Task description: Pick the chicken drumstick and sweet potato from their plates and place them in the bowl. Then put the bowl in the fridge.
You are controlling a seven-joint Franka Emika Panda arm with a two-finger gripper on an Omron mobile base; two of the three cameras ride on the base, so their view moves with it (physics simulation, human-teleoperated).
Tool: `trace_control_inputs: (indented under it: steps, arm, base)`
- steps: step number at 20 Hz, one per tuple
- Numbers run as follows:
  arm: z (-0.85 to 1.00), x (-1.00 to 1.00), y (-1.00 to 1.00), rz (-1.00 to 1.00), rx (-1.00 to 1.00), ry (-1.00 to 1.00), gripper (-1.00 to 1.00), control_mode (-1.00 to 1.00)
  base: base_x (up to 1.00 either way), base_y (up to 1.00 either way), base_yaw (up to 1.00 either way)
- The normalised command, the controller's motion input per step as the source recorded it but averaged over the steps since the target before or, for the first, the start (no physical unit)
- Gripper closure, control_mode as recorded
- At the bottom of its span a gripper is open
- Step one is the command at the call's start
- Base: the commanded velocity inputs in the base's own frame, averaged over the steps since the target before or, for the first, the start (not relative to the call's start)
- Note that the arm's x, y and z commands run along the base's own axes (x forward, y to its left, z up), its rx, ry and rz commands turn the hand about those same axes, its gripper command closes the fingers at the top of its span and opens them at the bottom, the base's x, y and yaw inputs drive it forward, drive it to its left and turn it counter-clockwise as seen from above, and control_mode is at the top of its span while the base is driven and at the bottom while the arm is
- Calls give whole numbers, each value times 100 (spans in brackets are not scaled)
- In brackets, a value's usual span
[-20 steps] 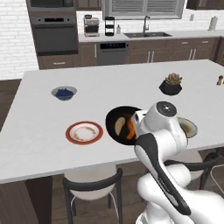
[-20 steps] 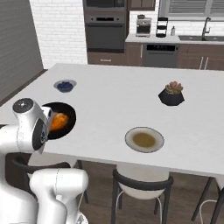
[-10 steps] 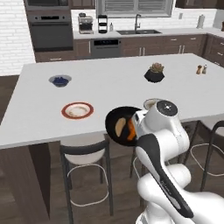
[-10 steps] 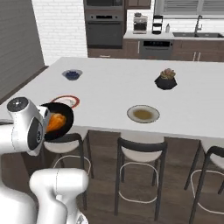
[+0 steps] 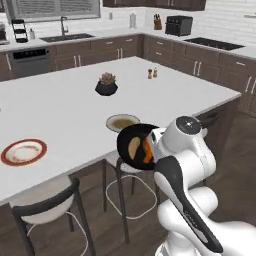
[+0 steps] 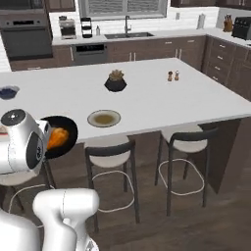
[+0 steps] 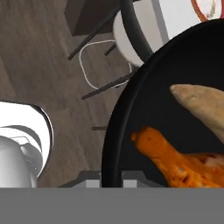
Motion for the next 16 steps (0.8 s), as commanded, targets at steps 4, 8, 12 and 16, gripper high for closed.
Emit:
trace_control_inputs:
  steps: [4,8,12,16]
  arm:
    - [0,0,0,0,0,0,100,100]
    - [0,0,0,0,0,0,100,100]
    - [0,0,0,0,0,0,100,100]
    - [0,0,0,0,0,0,100,100]
  base:
    - [13,0,-79]
    - [16,0,-78]
    - [17,0,-77]
    - [20,-2,-78]
